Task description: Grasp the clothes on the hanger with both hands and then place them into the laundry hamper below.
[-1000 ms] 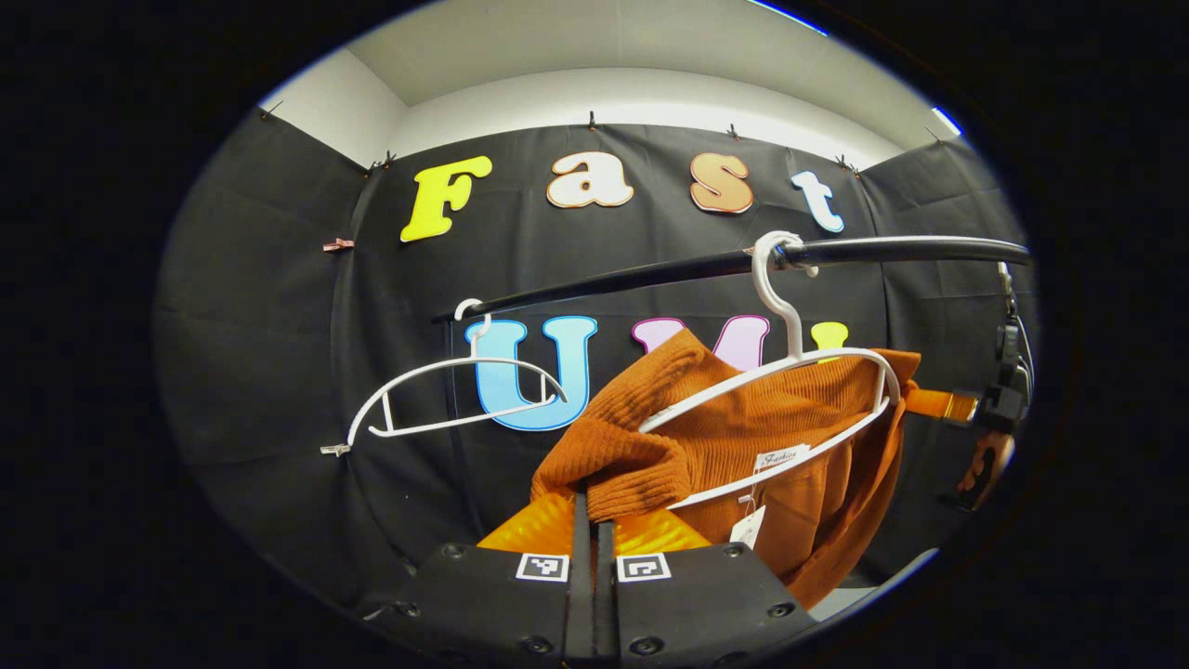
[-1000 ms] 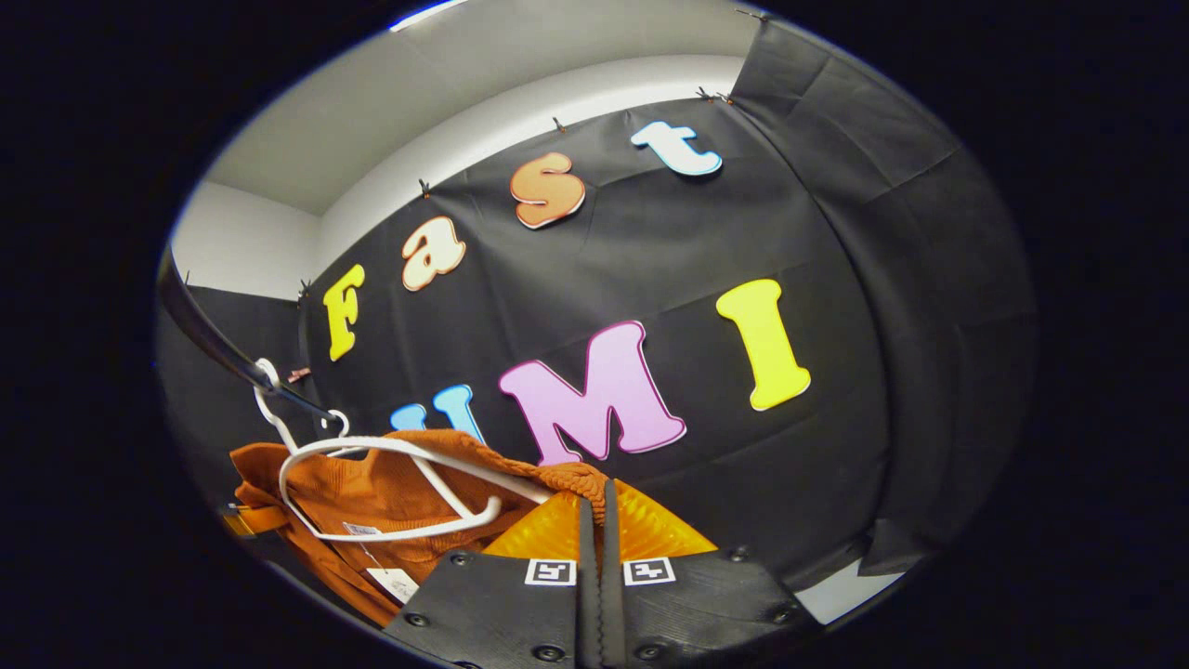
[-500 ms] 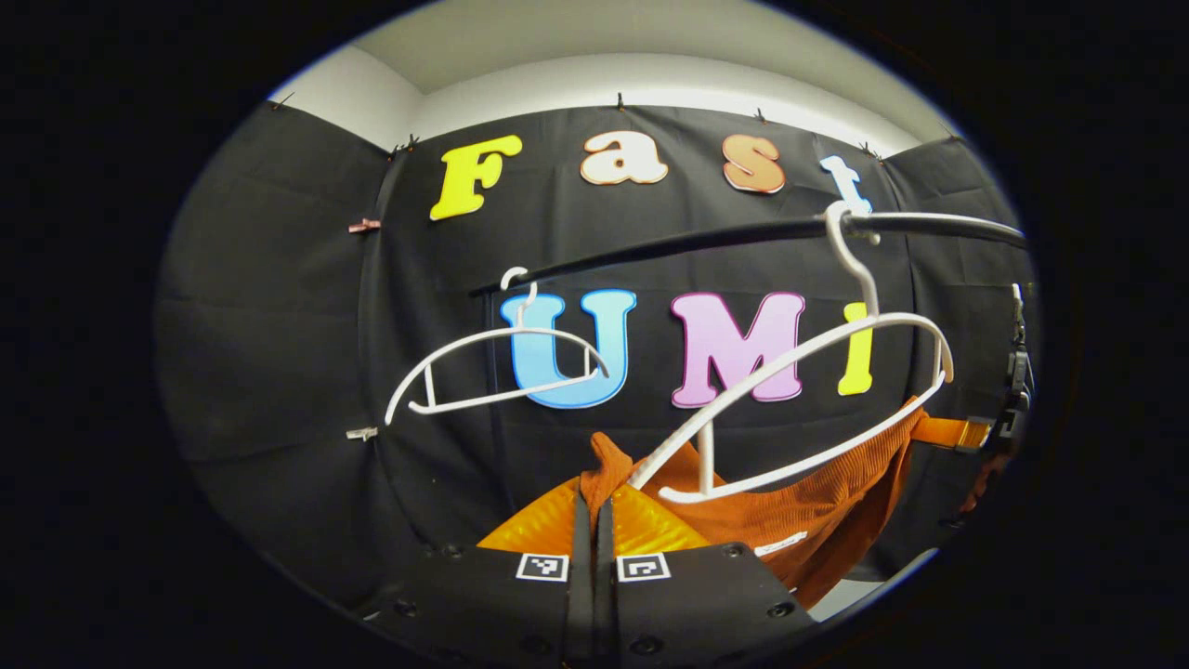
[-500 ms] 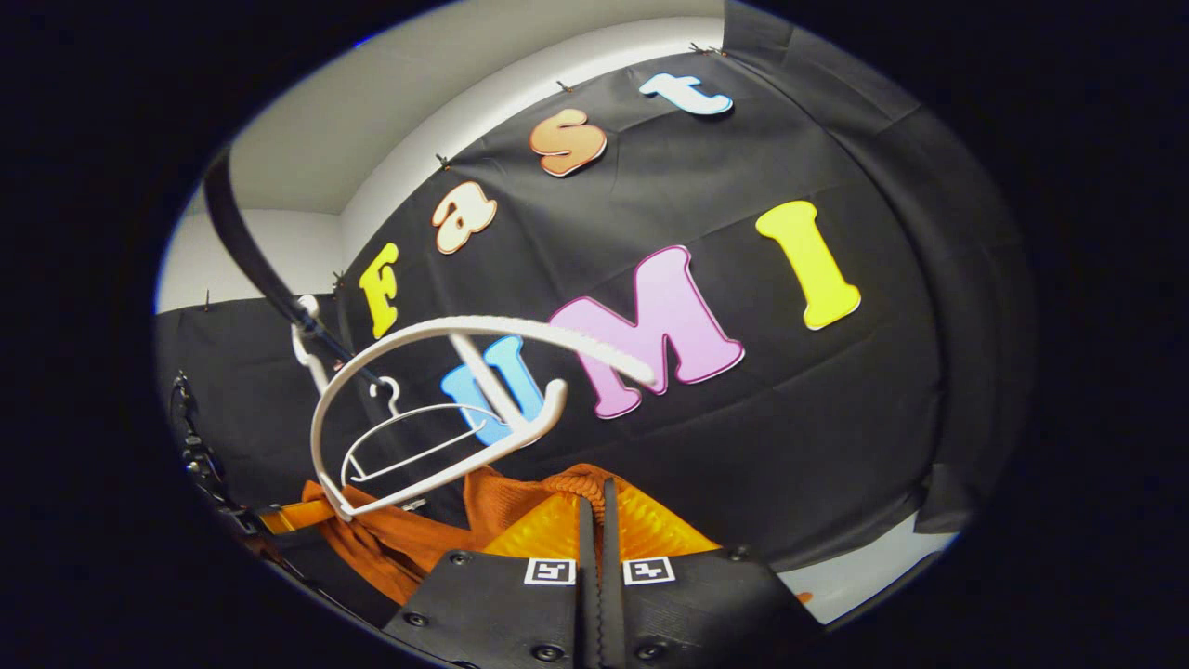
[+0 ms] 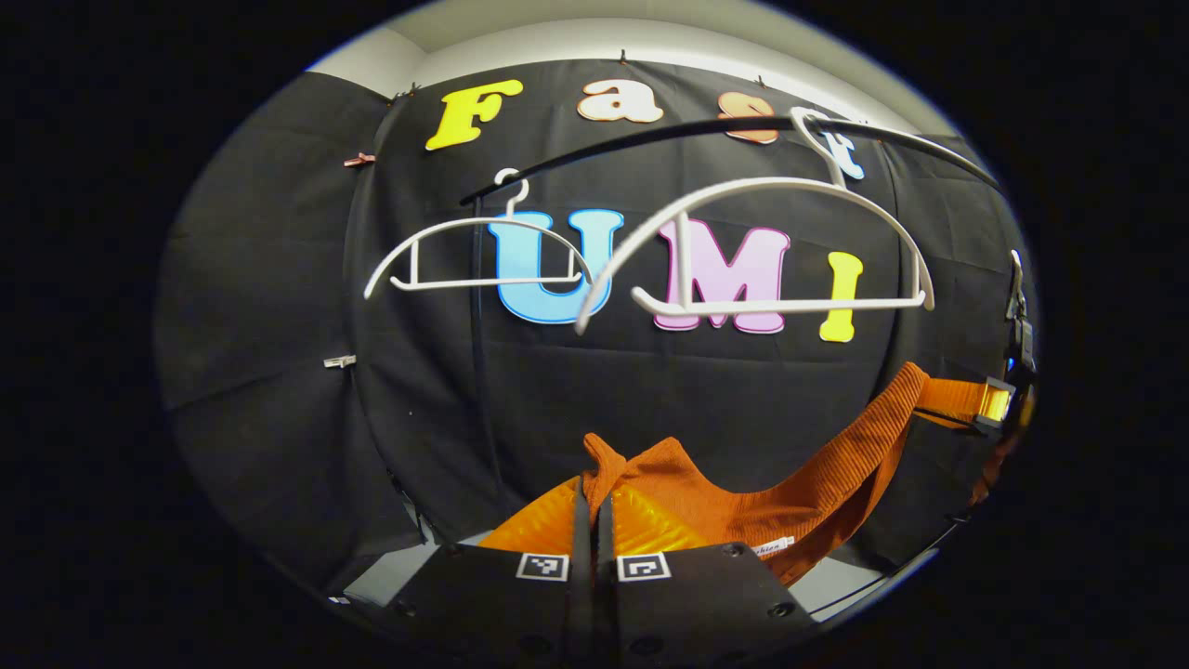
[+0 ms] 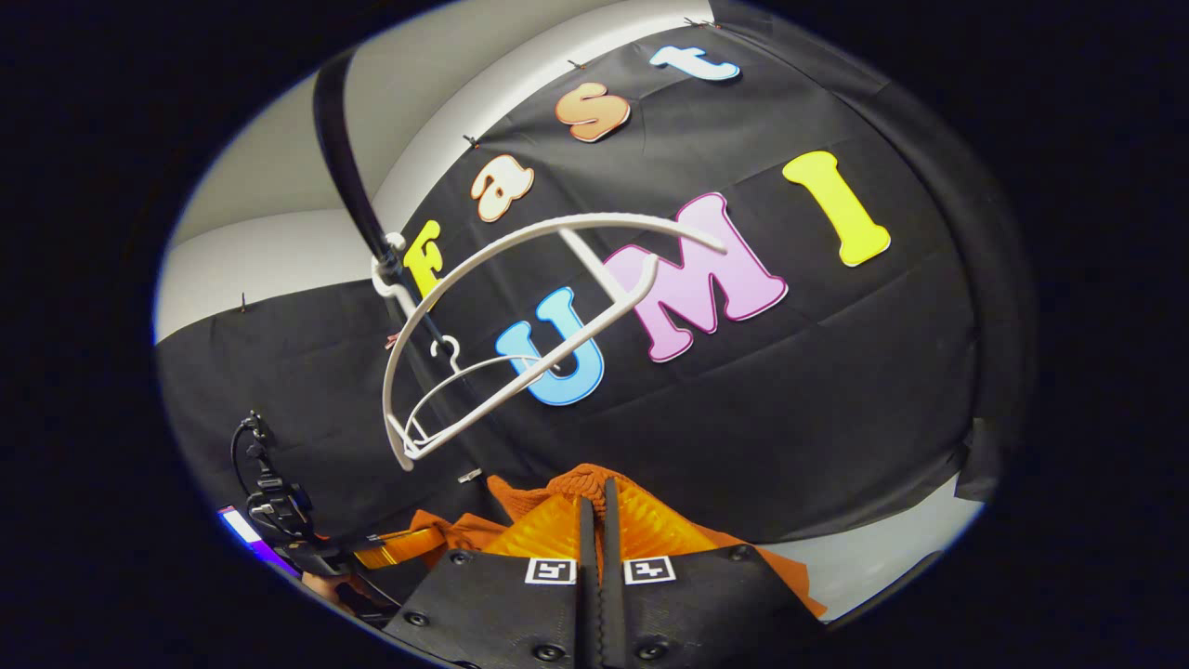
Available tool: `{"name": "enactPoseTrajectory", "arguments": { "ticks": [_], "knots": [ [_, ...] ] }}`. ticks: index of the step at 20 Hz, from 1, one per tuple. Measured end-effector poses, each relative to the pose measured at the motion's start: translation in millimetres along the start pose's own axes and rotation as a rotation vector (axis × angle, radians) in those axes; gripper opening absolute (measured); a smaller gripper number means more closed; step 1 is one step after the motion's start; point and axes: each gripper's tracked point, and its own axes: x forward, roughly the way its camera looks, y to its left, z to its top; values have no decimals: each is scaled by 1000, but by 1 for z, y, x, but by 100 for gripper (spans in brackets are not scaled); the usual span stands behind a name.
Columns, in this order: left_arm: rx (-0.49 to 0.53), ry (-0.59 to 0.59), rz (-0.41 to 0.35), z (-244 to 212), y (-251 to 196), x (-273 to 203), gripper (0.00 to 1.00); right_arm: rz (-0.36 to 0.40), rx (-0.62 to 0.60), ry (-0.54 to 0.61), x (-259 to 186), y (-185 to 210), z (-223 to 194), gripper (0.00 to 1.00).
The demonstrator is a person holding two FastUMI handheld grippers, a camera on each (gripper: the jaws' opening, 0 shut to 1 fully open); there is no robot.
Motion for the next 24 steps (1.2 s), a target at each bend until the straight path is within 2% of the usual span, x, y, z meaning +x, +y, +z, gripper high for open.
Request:
{"name": "enactPoseTrajectory", "arguments": {
  "ticks": [3, 8, 12, 15, 18, 24],
  "knots": [
    [-11, 3, -55, 1, -26, -8, 5, 48, 23, 14, -3, 24, -8, 4],
    [-32, -61, -136, 36, -65, -26, 5, 147, 55, -1, -11, 70, 7, 4],
    [-52, -79, -165, 40, -77, -26, 5, 179, 52, 26, -4, 78, -2, 4],
    [-57, -46, -183, 11, -84, -11, 5, 138, 38, 94, 4, 55, -34, 4],
    [-53, 31, -188, -41, -85, 12, 5, 70, 42, 186, 7, 15, -80, 4],
    [3, 212, -174, -157, -89, 47, 5, -114, -65, 407, 5, -81, -187, 4]
  ]
}}
